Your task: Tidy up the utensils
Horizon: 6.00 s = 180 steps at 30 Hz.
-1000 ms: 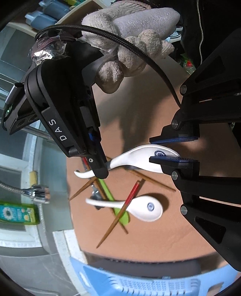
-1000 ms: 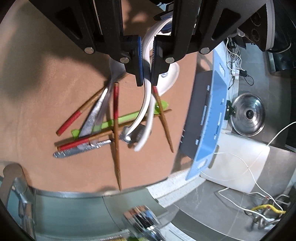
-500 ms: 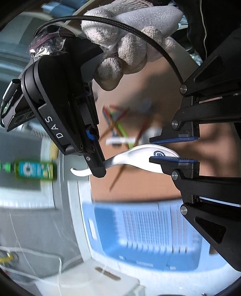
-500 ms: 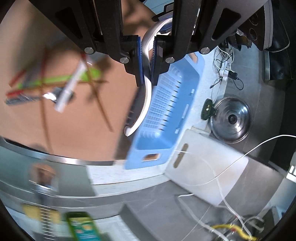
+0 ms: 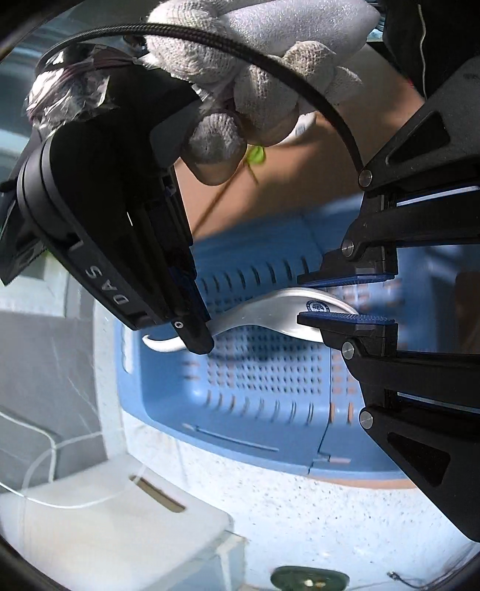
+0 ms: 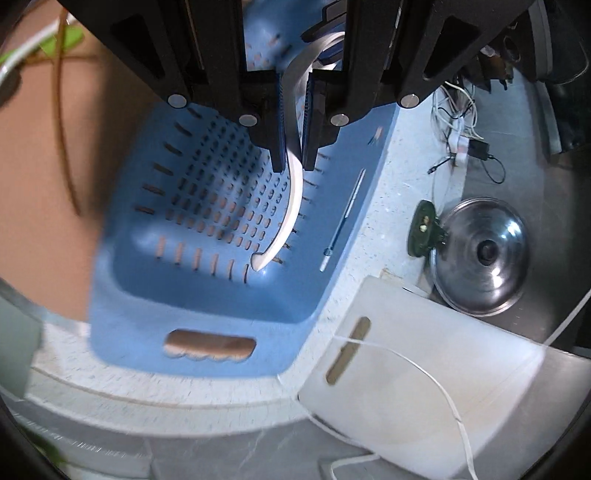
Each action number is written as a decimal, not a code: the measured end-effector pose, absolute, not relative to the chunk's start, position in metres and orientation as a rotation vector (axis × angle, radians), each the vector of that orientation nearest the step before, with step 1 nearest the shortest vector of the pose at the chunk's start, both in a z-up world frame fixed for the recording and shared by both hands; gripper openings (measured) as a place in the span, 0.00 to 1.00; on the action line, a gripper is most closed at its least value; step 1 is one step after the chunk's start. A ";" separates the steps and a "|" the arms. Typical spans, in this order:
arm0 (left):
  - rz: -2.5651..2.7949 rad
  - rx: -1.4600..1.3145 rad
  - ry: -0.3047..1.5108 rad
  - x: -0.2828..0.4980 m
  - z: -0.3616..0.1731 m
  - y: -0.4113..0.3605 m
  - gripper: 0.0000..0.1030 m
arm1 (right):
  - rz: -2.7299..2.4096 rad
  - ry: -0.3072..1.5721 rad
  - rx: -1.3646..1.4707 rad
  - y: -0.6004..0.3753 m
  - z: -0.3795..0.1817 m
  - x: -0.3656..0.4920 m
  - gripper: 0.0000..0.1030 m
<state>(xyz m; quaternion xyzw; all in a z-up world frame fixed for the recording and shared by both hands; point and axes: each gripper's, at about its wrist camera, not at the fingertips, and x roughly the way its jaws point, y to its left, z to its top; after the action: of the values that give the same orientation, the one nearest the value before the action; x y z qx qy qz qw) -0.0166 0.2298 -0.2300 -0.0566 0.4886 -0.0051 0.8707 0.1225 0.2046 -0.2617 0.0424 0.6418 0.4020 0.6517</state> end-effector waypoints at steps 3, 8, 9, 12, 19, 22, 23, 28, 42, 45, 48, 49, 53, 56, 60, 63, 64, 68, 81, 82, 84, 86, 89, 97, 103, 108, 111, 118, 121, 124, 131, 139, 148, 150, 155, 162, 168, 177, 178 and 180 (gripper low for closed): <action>0.004 -0.130 1.049 -0.012 -0.241 0.236 0.11 | 0.896 1.488 0.076 0.221 -0.277 0.127 0.08; 0.014 -0.131 1.092 -0.008 -0.247 0.240 0.11 | 0.883 1.513 0.012 0.239 -0.293 0.130 0.08; 0.015 -0.131 1.099 -0.007 -0.247 0.240 0.11 | 0.880 1.525 0.001 0.241 -0.297 0.131 0.08; 0.016 -0.133 1.116 -0.002 -0.253 0.242 0.11 | 0.881 1.543 -0.018 0.244 -0.303 0.132 0.08; 0.031 -0.139 1.133 0.004 -0.257 0.246 0.11 | 0.875 1.521 -0.072 0.251 -0.302 0.131 0.11; 0.033 -0.143 1.135 0.006 -0.258 0.247 0.11 | 0.876 1.501 -0.082 0.252 -0.297 0.129 0.30; 0.033 -0.140 1.135 0.005 -0.257 0.246 0.12 | 0.881 1.492 -0.074 0.251 -0.295 0.128 0.43; 0.040 -0.130 1.127 0.000 -0.250 0.242 0.12 | 0.907 1.429 -0.087 0.240 -0.272 0.124 0.47; 0.053 -0.133 1.011 -0.038 -0.197 0.222 0.17 | 0.912 1.098 -0.073 0.082 -0.172 0.106 0.60; 0.027 -0.132 0.968 -0.041 -0.183 0.204 0.17 | 0.887 1.014 -0.075 0.028 -0.152 0.100 0.63; -0.004 -0.129 0.937 -0.041 -0.175 0.180 0.17 | 0.842 0.955 -0.053 -0.029 -0.137 0.095 0.63; -0.017 -0.130 0.928 -0.042 -0.173 0.173 0.17 | 0.830 0.947 -0.046 -0.043 -0.134 0.094 0.65; -0.074 -0.126 0.916 -0.035 -0.175 0.141 0.17 | 0.754 0.923 0.005 -0.111 -0.126 0.091 0.69; -0.106 -0.121 0.918 -0.031 -0.179 0.117 0.17 | 0.690 0.913 -0.009 -0.146 -0.129 0.085 0.69; -0.167 -0.112 0.925 -0.029 -0.187 0.084 0.17 | 0.643 1.005 0.038 -0.176 -0.151 0.089 0.69; -0.215 -0.096 0.946 -0.027 -0.196 0.059 0.17 | 0.622 1.089 0.110 -0.187 -0.172 0.096 0.69; -0.233 -0.100 0.957 -0.028 -0.200 0.051 0.17 | 0.623 1.113 0.135 -0.191 -0.179 0.098 0.69; -0.282 -0.124 1.004 -0.029 -0.214 0.028 0.17 | 0.657 1.214 0.199 -0.188 -0.207 0.103 0.55; -0.343 -0.196 1.115 0.036 -0.235 -0.018 0.28 | 0.626 1.418 0.401 -0.174 -0.270 0.120 0.39; -0.335 -0.180 1.132 0.043 -0.238 -0.022 0.35 | 0.622 1.412 0.409 -0.177 -0.270 0.120 0.39; -0.324 -0.159 1.159 0.051 -0.245 -0.027 0.44 | 0.613 1.398 0.428 -0.187 -0.266 0.116 0.39; -0.314 -0.126 1.189 0.059 -0.253 -0.032 0.44 | 0.602 1.383 0.439 -0.196 -0.263 0.118 0.39; -0.323 -0.114 1.207 0.067 -0.260 -0.037 0.44 | 0.575 1.355 0.457 -0.217 -0.256 0.115 0.39; -0.302 -0.072 1.243 0.075 -0.272 -0.036 0.33 | 0.515 1.322 0.502 -0.257 -0.250 0.111 0.39; -0.294 -0.072 1.242 0.073 -0.272 -0.036 0.27 | 0.509 1.322 0.518 -0.267 -0.251 0.111 0.39; -0.312 -0.095 1.238 0.066 -0.273 -0.046 0.27 | 0.526 1.325 0.517 -0.264 -0.252 0.110 0.39; -0.337 -0.128 1.237 0.058 -0.272 -0.054 0.21 | 0.537 1.335 0.513 -0.262 -0.255 0.108 0.39; -0.392 -0.158 1.245 0.043 -0.270 -0.089 0.14 | 0.542 1.378 0.519 -0.253 -0.269 0.104 0.39; -0.389 -0.135 1.251 0.037 -0.275 -0.099 0.14 | 0.546 1.383 0.508 -0.248 -0.270 0.102 0.39; -0.374 -0.142 1.243 0.033 -0.273 -0.095 0.14 | 0.559 1.388 0.510 -0.245 -0.271 0.101 0.40; -0.313 -0.167 1.215 0.028 -0.261 -0.068 0.14 | 0.611 1.444 0.491 -0.229 -0.280 0.092 0.40; -0.276 -0.175 1.175 0.015 -0.245 -0.028 0.14 | 0.665 1.543 0.446 -0.206 -0.295 0.071 0.40; -0.237 -0.206 1.160 0.015 -0.245 0.001 0.14 | 0.763 1.580 0.449 -0.167 -0.296 0.054 0.41; -0.229 -0.209 1.156 0.013 -0.245 0.006 0.14 | 0.780 1.583 0.489 -0.160 -0.297 0.057 0.41; -0.230 -0.215 1.152 0.007 -0.244 0.011 0.14 | 0.829 1.548 0.501 -0.160 -0.283 0.058 0.41; -0.302 -0.222 1.155 0.010 -0.244 -0.011 0.14 | 0.722 1.455 0.479 -0.178 -0.268 0.096 0.41; -0.343 -0.191 1.165 0.021 -0.249 -0.036 0.25 | 0.639 1.470 0.431 -0.169 -0.268 0.115 0.39; -0.349 -0.138 1.190 0.031 -0.260 -0.054 0.25 | 0.659 1.562 0.480 -0.154 -0.288 0.106 0.38; -0.347 -0.138 1.194 0.032 -0.262 -0.055 0.25 | 0.642 1.571 0.483 -0.155 -0.291 0.105 0.37; -0.330 -0.112 1.194 0.034 -0.263 -0.057 0.25 | 0.629 1.574 0.499 -0.159 -0.294 0.105 0.34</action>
<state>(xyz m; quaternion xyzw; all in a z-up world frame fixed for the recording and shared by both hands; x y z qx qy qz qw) 0.0344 -0.0575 -0.2629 -0.0527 0.5591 -0.1546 0.8128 0.1049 -0.1592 -0.2936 0.2182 0.6886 0.2752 0.6344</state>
